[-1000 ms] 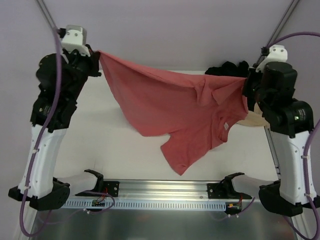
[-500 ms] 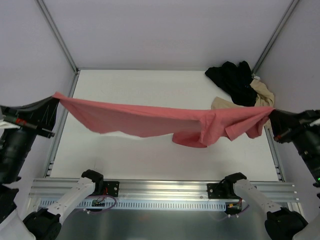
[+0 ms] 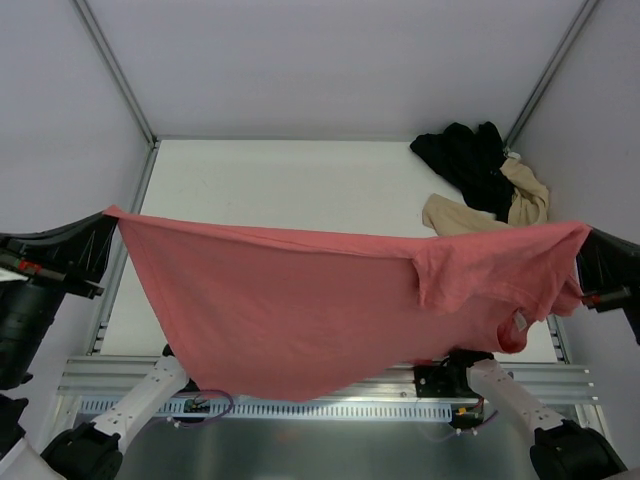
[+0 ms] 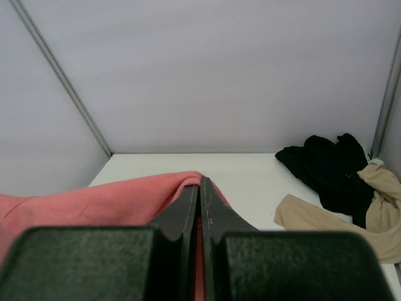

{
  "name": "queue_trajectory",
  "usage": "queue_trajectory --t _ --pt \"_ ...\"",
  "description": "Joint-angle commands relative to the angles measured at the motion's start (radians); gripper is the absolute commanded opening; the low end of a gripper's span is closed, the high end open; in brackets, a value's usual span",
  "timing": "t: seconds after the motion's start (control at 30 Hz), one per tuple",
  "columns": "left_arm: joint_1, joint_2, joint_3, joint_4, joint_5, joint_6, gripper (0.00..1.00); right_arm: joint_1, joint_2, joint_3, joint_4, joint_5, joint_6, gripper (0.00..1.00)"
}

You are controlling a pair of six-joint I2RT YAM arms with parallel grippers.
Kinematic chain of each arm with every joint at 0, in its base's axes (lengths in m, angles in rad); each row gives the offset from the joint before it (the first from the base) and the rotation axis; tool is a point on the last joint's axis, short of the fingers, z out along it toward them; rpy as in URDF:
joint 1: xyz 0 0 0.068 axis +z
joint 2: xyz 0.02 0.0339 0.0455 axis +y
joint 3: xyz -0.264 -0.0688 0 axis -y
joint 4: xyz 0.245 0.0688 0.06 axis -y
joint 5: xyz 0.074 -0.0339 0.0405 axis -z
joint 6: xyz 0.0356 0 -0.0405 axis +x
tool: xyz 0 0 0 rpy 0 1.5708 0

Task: Fold and stack the t-shirts
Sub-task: Flatten out the tshirt

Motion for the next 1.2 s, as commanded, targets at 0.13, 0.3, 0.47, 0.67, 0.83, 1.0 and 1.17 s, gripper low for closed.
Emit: queue_trajectory --t 0.13,0.3,0.47,0.67,0.83,1.0,1.17 --pt "0.009 0.164 -0.247 0.273 -0.087 0.035 0.0 -0.006 0.31 -0.222 0.299 0.096 -0.069 0.01" --pt "0.011 0.32 -0.445 0.477 -0.124 0.018 0.0 -0.059 0.529 -0.41 0.471 0.026 -0.019 0.01" --pt "0.044 0.527 -0.568 0.663 -0.138 -0.001 0.0 -0.101 0.766 -0.48 0.64 -0.054 0.043 0.01" --pt "0.132 0.725 -0.636 0.824 -0.139 -0.033 0.0 -0.119 1.093 -0.375 0.727 -0.065 0.02 0.01" --pt "0.172 0.891 -0.59 0.913 -0.143 -0.015 0.0 -0.145 1.305 -0.212 0.772 -0.111 -0.003 0.0" --pt "0.175 1.027 -0.487 0.956 -0.181 0.051 0.0 -0.153 1.457 -0.058 0.827 -0.127 -0.055 0.0" --pt "0.175 1.046 -0.554 1.011 -0.24 0.041 0.49 -0.155 1.415 -0.146 0.917 -0.088 -0.081 0.99"
